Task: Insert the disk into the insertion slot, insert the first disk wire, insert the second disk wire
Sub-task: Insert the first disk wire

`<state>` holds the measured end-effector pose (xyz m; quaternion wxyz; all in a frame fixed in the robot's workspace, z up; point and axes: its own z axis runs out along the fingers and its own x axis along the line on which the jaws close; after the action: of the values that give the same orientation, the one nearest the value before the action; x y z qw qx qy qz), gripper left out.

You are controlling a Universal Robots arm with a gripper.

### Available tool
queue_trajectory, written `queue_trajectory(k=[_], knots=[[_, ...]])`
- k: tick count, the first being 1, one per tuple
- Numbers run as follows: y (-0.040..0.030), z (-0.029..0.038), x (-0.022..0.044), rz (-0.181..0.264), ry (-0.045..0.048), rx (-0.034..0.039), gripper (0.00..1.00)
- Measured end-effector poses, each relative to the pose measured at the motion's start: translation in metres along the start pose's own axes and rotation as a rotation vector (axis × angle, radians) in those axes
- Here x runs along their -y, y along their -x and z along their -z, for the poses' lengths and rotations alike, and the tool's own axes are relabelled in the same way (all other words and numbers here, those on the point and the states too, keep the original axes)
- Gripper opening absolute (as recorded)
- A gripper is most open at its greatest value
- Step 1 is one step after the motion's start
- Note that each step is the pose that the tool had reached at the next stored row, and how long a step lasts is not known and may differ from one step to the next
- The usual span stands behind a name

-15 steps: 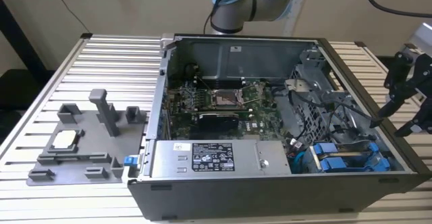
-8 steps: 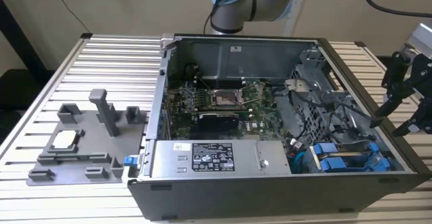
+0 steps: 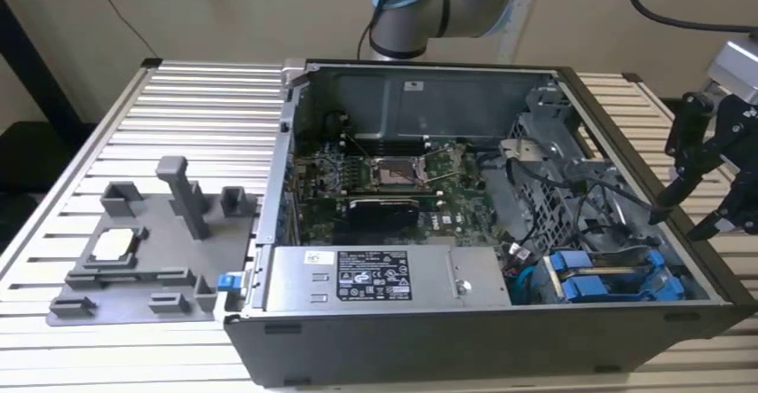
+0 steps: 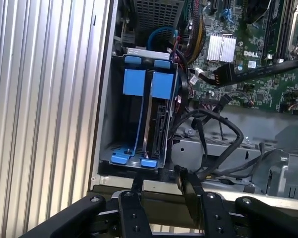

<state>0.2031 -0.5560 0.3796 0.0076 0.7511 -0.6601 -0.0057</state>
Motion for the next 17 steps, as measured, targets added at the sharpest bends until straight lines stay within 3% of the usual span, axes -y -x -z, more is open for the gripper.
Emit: queue_trajectory(k=[2, 5, 8, 10, 17], knots=[[0.0040, -0.0013, -0.0016, 0.003, -0.0060, -0.0127, 0.47], [0.0118, -0.0035, -0.0046, 0.003, -0.0175, -0.0241, 0.47], [0.0161, -0.0046, -0.0068, 0.006, -0.0257, -0.0532, 0.47], [0.0191, -0.0056, -0.0082, 0.008, -0.0322, -0.0683, 0.47], [0.0259, -0.0084, -0.0101, 0.021, -0.0502, -0.0856, 0.47]])
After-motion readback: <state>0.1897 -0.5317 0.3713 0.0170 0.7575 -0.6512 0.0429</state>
